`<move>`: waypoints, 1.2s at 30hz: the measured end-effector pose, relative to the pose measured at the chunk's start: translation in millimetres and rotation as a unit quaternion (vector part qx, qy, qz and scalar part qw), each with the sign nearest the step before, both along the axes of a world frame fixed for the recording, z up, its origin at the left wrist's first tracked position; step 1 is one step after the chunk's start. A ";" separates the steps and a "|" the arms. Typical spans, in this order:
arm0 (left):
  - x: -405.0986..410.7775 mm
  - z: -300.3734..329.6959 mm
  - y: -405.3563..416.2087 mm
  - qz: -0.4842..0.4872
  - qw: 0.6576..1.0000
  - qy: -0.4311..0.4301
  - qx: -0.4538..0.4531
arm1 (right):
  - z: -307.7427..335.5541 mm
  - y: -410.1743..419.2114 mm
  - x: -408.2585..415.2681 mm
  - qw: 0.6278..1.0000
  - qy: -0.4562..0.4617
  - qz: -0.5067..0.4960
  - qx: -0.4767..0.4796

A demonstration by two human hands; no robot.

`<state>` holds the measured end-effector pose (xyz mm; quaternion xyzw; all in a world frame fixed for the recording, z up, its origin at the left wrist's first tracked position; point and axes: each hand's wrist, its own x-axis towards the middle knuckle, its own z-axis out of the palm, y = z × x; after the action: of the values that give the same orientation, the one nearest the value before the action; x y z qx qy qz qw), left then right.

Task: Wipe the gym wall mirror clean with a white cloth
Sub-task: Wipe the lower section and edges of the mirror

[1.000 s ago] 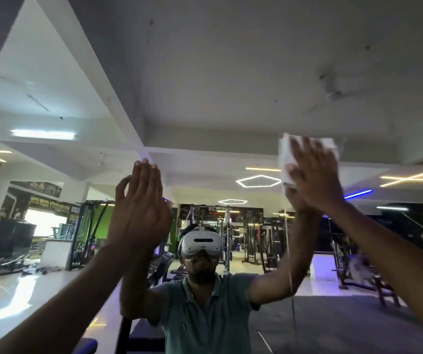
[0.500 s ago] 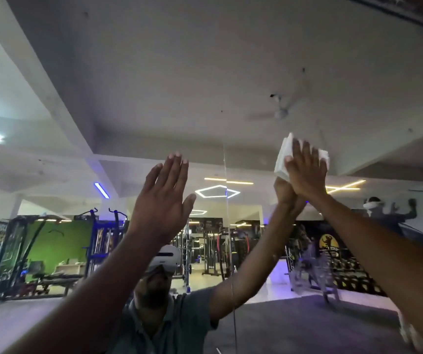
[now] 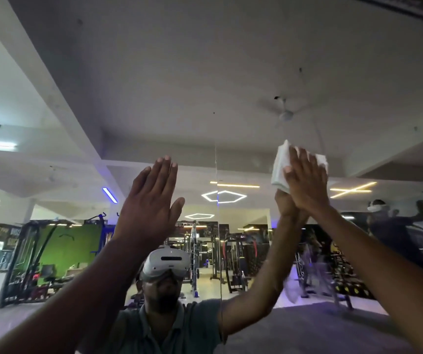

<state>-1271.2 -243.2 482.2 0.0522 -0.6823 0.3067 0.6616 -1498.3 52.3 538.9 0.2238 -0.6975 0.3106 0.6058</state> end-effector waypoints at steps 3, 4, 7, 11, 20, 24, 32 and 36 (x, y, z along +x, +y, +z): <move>-3.9 -2.0 17.8 -0.010 0.999 0.012 0.044 | -3.6 -39.6 35.4 0.998 -0.035 -0.008 -0.051; -7.1 -2.3 27.5 -0.022 0.998 0.015 0.061 | -13.4 -63.5 53.2 1.000 -0.008 0.007 -0.026; -24.9 4.2 57.2 -0.045 0.998 0.018 0.036 | -49.5 -97.3 76.0 0.989 0.088 0.030 0.115; -37.7 7.7 55.6 -0.021 1.000 -0.002 0.017 | -31.5 -37.4 27.2 0.977 0.130 -0.006 0.167; -41.7 2.7 49.7 0.001 1.000 0.003 0.015 | -62.2 -72.6 50.5 0.988 0.121 -0.024 0.095; -42.0 1.3 49.5 0.002 1.000 -0.002 0.018 | -57.8 -29.6 26.3 0.974 0.146 0.025 0.170; -43.4 0.8 49.0 -0.003 1.000 0.003 0.009 | -24.5 -70.3 49.1 0.997 0.069 -0.037 0.011; -43.4 1.3 47.5 0.003 1.000 0.002 0.007 | -43.0 -60.8 47.4 0.976 0.145 0.007 0.161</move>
<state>-1314.6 -195.7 483.5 0.0599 -0.6827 0.3038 0.6618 -1450.9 -8.5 496.0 0.3660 -0.6413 0.1625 0.6545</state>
